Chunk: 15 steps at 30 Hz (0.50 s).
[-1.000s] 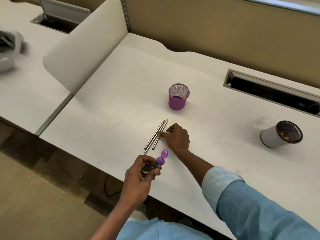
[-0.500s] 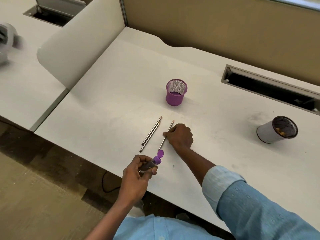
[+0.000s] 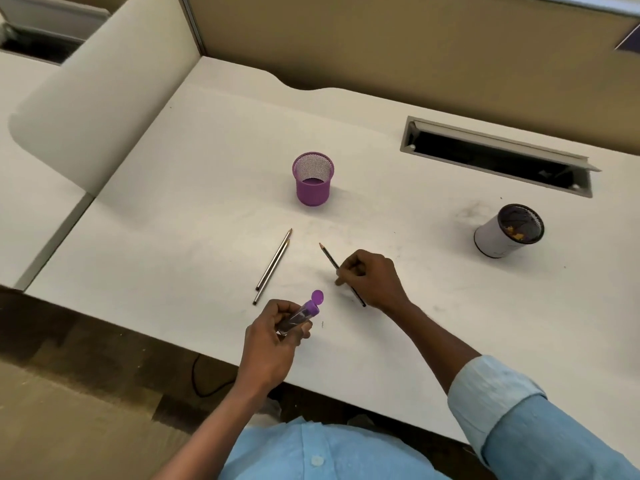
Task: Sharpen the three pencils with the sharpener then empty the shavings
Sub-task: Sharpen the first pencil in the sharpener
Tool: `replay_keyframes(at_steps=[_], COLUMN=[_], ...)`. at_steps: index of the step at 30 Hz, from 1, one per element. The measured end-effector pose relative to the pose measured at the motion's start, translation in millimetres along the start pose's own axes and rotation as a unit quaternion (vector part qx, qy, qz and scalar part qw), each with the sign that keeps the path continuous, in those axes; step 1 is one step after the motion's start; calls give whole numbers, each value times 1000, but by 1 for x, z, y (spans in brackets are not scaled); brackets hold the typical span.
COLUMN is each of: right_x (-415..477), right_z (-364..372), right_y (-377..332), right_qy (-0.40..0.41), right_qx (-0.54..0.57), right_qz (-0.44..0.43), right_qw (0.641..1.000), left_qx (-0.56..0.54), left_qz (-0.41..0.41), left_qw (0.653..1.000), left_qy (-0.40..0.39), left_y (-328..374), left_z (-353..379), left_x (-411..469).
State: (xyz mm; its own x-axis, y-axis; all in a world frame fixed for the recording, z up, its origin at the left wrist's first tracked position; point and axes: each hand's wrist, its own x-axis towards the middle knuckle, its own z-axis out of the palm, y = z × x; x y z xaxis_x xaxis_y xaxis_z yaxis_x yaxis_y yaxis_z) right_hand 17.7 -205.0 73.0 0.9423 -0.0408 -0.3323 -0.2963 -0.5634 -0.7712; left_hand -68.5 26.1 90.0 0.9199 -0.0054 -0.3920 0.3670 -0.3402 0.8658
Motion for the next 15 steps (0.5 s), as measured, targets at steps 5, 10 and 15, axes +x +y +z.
replay_keyframes(at_steps=[5,10,15], right_x=[-40,-77,-98], right_z=[-35,-54,-62], right_y=[13,28,41], right_qy=[-25,-22,-5], right_qx=[71,68,65], right_qz=[-91,-113,-92], right_qw=[993,991,994], left_qx=[-2,-4,1], left_qz=[6,19,38], left_qw=[1000,999,998], left_qy=[-8,-27,-56], left_y=[2,8,12], left_z=[3,10,21], left_x=[3,6,4])
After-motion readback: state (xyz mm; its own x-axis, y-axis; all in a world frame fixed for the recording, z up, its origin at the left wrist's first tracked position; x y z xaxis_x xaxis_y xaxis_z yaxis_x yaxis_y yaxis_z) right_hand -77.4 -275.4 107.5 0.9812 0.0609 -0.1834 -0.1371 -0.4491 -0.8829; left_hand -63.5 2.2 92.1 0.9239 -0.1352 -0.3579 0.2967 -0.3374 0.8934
